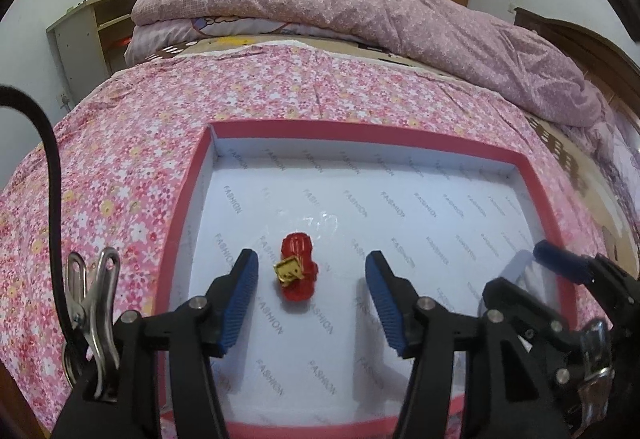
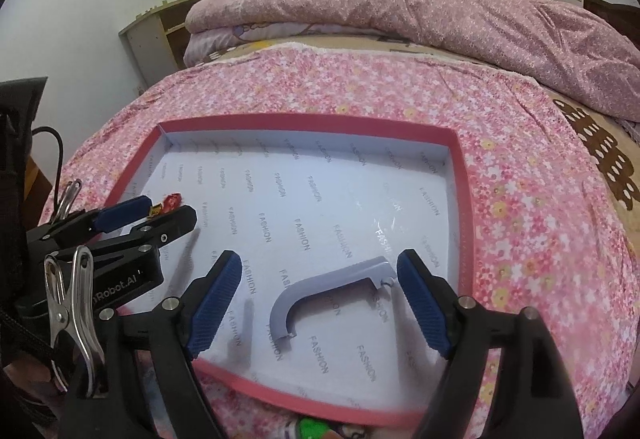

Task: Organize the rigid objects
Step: 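Open the left tool to drop the red car in the tray while the right tool releases the grey handle, then withdraw both open tools from the tray toward the remaining objects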

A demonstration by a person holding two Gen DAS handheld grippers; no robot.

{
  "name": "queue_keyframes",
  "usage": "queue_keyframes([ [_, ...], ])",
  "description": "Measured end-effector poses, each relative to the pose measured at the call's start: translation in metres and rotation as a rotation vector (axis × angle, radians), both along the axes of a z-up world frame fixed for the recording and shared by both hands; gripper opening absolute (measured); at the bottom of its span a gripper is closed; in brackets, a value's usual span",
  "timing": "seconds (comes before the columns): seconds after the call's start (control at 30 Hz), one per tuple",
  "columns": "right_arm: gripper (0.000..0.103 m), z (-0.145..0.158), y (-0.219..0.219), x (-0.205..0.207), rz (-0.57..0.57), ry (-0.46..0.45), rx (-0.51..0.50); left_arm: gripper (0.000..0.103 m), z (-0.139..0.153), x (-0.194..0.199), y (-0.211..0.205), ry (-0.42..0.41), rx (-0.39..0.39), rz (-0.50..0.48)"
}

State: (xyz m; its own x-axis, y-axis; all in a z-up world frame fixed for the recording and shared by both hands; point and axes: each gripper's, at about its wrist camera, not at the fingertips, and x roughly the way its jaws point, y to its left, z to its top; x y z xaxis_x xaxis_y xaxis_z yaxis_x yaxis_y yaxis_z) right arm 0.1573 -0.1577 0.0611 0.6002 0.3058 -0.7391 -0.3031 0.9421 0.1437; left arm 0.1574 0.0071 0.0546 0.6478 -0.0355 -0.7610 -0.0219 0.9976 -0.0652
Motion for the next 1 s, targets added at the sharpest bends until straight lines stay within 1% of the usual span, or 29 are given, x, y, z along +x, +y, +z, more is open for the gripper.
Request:
queue_keyframes([
  [0.13, 0.082, 0.005, -0.001, -0.01, 0.006, 0.001, 0.026, 0.059, 0.006, -0.013, 0.003, -0.012, 0.001, 0.005],
  [0.4, 0.082, 0.011, 0.0, -0.034, 0.031, -0.011, 0.028, 0.059, 0.015, -0.043, 0.01, -0.019, -0.011, 0.01],
  [0.57, 0.082, 0.015, 0.0, -0.053, 0.044, -0.022, 0.028, 0.059, 0.019, -0.061, 0.011, -0.028, -0.006, 0.0],
  [0.83, 0.082, 0.018, -0.007, -0.087, 0.041, -0.034, 0.05, 0.059, 0.019, -0.09, 0.016, -0.023, -0.005, -0.02],
  [1.0, 0.082, 0.017, -0.013, -0.106, 0.035, -0.036, 0.075, 0.059, 0.018, -0.108, 0.023, -0.027, 0.011, -0.022],
])
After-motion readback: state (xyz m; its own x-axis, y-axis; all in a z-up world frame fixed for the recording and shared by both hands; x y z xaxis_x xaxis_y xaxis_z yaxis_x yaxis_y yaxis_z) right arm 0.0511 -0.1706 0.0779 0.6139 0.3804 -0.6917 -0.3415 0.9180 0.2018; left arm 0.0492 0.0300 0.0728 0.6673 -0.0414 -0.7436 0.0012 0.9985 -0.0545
